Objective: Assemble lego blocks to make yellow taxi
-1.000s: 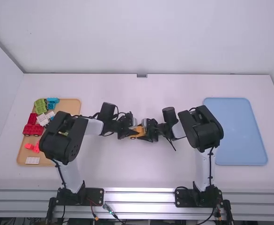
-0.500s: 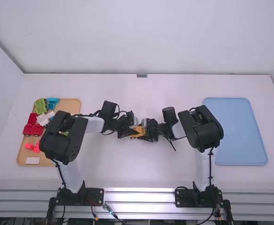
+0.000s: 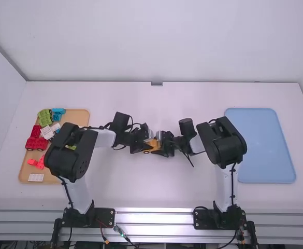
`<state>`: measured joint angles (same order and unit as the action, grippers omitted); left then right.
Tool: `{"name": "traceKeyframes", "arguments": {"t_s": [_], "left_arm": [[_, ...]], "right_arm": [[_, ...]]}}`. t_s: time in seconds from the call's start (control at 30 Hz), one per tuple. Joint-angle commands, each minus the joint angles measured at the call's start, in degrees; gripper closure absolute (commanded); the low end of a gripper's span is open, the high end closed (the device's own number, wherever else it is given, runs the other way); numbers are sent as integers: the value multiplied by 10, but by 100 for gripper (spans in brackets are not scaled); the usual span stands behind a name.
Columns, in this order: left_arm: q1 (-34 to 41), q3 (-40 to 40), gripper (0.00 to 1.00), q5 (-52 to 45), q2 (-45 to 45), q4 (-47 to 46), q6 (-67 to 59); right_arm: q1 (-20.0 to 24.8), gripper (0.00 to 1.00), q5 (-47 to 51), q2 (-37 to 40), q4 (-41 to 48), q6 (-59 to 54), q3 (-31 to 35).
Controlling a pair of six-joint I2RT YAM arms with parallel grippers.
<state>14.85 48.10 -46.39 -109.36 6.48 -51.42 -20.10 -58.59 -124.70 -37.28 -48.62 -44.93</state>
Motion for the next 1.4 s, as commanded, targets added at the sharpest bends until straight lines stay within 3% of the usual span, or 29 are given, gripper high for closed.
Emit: {"name": "traceKeyframes", "arguments": {"t_s": [0.0, 0.37, 0.47, 0.5, 0.53, 0.93, 1.2, 1.3, 1.37], "left_arm": [[-4, -21, 62, 98, -16, -18, 21], [-4, -21, 41, 98, 13, -19, 21], [-4, -21, 30, 98, 23, -17, 21], [-4, -21, 12, 98, 28, -14, 20], [-4, -21, 1, 98, 33, -11, 20], [-42, -21, 1, 64, 151, -4, 21], [-151, -22, 1, 61, 270, -31, 106], [-175, -29, 1, 43, 274, -17, 112], [-179, -38, 1, 44, 268, 3, 112]], "right_arm": [[2, 49, 16, -6, 4, 4, -1], [2, 49, 16, -6, 4, 4, -1], [1, 49, 16, -6, 4, 4, -1], [2, 49, 16, -6, 4, 4, -1], [2, 49, 16, -6, 4, 4, -1], [1, 48, 21, -6, 7, 4, -1], [3, 50, 42, -1, -47, 78, -2], [24, 52, 51, 29, -90, 135, 0], [51, 52, 66, 75, -73, 143, 4]]}}
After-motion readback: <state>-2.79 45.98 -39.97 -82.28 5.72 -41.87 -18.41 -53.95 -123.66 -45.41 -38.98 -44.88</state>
